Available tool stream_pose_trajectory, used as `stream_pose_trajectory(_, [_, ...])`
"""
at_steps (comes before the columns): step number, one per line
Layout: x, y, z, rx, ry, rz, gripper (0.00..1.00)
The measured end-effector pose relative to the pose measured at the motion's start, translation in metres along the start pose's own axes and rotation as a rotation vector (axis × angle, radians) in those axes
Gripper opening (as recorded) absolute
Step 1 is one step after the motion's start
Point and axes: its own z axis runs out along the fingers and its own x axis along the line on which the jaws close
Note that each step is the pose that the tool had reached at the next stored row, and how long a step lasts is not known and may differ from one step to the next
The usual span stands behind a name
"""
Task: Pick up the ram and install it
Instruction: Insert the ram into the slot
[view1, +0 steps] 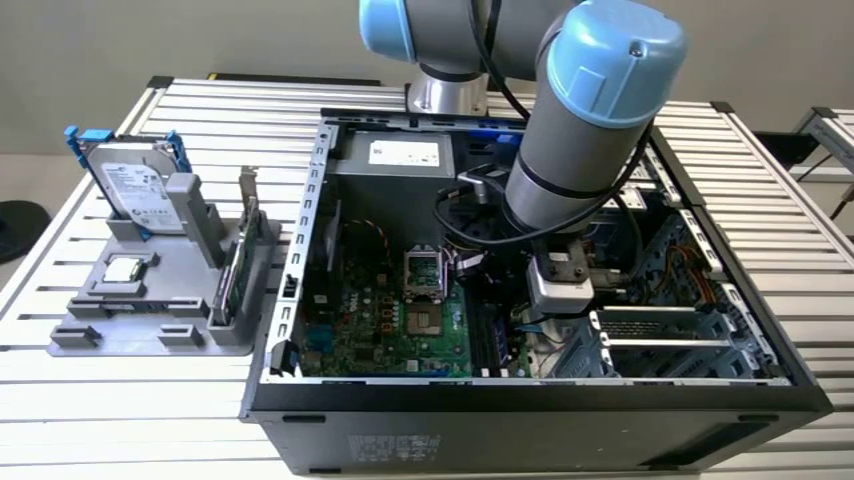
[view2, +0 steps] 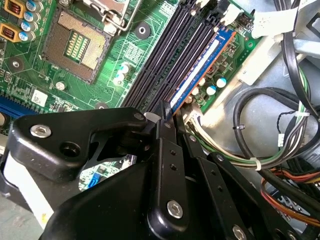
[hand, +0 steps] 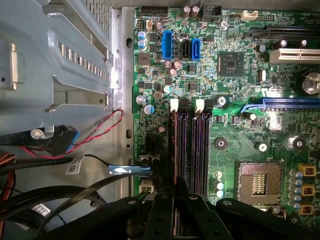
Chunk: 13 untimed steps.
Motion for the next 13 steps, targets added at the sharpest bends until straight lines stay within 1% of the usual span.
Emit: stream_pose_trajectory(13, [0.0, -0.0001, 0.0, 0.0001, -0.0002, 0.0, 0.0])
